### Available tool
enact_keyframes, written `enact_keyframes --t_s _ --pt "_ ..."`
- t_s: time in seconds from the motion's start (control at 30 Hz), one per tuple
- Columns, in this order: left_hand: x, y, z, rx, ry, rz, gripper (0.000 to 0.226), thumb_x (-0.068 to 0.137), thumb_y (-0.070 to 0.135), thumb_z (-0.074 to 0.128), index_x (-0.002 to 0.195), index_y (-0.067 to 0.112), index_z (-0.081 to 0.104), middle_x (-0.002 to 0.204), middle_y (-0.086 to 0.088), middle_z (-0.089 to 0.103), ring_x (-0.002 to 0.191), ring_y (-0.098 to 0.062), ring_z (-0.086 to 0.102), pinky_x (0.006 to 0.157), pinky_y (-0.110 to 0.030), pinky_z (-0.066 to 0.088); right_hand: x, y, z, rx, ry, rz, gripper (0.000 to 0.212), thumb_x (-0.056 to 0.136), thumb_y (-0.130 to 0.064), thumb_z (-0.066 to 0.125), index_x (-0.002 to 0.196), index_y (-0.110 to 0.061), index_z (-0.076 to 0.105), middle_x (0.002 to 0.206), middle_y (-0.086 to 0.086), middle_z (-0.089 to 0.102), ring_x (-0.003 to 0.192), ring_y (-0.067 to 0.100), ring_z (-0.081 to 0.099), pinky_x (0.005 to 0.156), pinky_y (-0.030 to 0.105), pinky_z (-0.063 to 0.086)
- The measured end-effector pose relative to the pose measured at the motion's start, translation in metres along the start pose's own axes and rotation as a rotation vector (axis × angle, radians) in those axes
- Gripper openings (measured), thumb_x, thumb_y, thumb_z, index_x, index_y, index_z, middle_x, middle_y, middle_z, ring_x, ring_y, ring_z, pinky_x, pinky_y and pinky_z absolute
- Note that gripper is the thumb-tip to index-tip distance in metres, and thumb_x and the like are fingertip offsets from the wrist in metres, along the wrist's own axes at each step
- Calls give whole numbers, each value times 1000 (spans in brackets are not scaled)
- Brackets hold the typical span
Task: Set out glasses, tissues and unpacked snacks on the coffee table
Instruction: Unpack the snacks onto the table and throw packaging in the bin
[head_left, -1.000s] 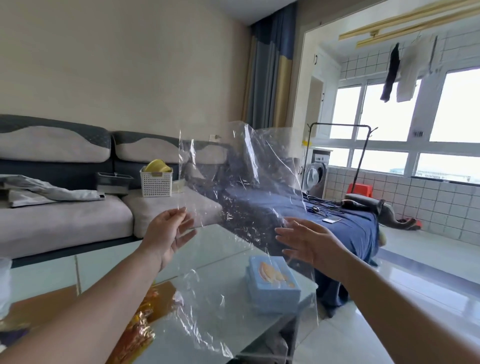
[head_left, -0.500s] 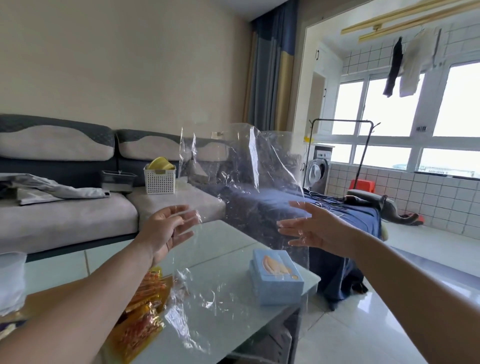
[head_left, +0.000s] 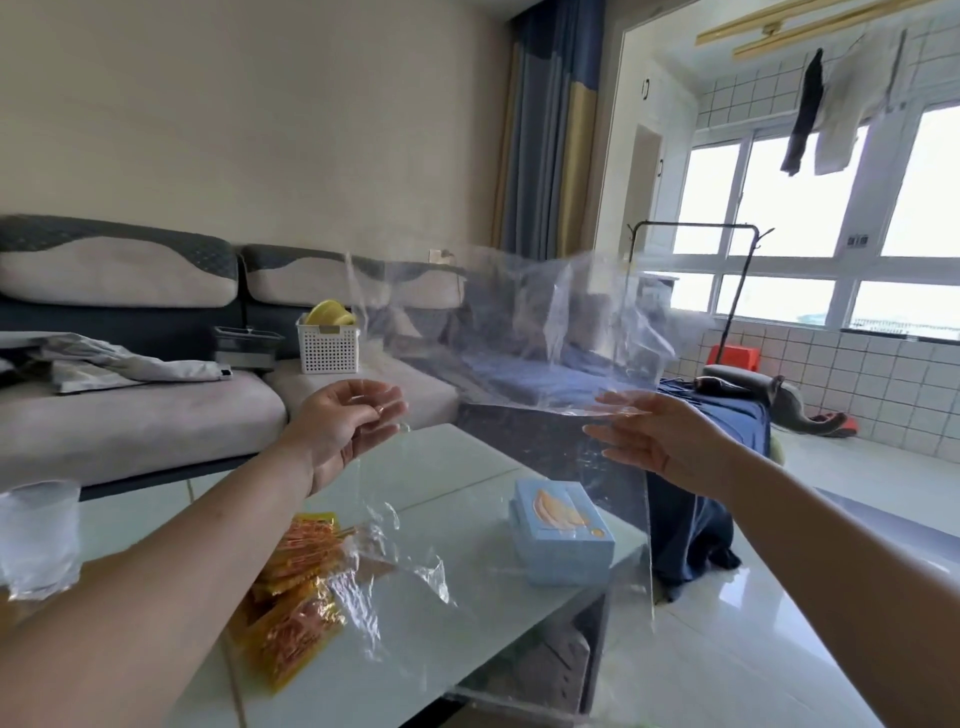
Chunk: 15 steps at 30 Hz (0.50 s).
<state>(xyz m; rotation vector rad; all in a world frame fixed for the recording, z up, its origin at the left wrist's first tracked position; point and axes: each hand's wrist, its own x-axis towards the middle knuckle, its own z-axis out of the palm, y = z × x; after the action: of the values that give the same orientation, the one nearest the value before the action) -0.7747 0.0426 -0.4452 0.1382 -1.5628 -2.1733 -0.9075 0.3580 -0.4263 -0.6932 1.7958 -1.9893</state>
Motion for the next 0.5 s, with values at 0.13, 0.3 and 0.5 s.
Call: enact_keyframes --t_s 0.13,0.3,0.5 --pt "6 -4 -7 -30 32 -13 17 96 2 45 90 12 58 95 -7 60 69 -14 66 55 -23 58 2 5 4 31 35 -45 25 95 -10 43 112 -4 61 87 5 74 80 21 71 70 34 59" --pt "4 -18 -14 24 -17 -201 27 99 34 39 96 20 63 102 -3 63 86 -15 65 82 -40 47 2 -4 7 48 -27 -66 20 69 -20 62 82 -14 75 75 4 68 61 19 65 59 26 51" --pt "-9 -2 -11 -62 -93 -345 62 90 66 27 112 19 62 108 -8 69 103 -26 63 99 -53 40 2 -3 10 -104 4 -169 45 89 14 41 71 -12 73 77 1 67 63 9 66 43 21 51"
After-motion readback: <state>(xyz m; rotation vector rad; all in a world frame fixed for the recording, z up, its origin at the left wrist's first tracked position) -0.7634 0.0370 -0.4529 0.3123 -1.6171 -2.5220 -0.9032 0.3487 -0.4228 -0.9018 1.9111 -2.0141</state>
